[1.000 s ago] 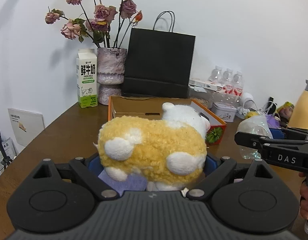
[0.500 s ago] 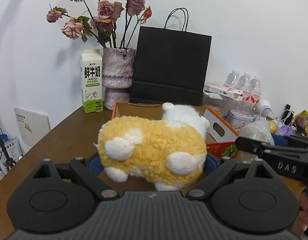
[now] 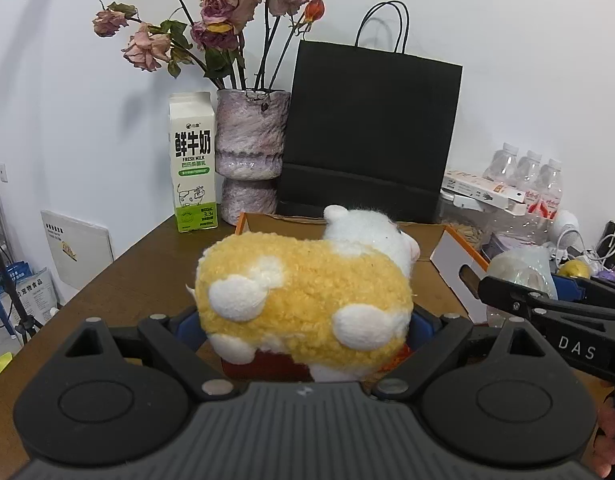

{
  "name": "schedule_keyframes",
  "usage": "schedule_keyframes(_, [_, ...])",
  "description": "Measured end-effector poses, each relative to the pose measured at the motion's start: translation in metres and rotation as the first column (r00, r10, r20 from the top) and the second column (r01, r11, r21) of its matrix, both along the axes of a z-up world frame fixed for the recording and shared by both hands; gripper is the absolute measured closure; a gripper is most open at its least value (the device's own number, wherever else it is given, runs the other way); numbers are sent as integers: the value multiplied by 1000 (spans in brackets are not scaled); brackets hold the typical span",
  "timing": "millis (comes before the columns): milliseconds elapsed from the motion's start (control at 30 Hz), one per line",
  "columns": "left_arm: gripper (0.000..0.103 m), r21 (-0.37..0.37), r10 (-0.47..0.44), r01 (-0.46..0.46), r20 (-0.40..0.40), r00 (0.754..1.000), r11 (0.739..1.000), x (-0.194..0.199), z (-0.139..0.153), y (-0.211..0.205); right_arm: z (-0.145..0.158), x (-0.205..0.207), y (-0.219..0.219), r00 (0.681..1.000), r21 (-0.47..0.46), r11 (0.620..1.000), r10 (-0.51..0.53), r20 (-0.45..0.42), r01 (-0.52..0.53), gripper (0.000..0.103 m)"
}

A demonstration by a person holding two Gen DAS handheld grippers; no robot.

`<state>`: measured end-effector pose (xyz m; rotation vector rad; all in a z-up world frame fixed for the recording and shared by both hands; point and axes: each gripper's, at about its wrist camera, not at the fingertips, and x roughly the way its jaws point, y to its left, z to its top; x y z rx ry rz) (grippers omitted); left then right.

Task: Organize objects
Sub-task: 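Carry the sheep and the plastic bag with both grippers over the cardboard box, then lower the sheep and bag into the box and open both grippers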

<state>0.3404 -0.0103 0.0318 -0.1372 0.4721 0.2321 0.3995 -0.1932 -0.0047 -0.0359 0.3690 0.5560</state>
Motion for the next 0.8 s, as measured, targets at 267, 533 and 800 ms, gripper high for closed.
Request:
schedule_keyframes(267, [9,8,27,-27,1,1000,1000,34,4,6,-1,35,12,1000,-8,1000,3,-15,-3,51])
schedule_keyframes(533, [9,5,72,-72,-27,997,997,74,0,13,-11,68,24,998,-11,1000,-7,-66,6,51])
schedule_keyframes(800, [9,21,90,-89,-64,994,996,113,-10,10,-22,92,26,997,-21,999,-39,-73,38,51])
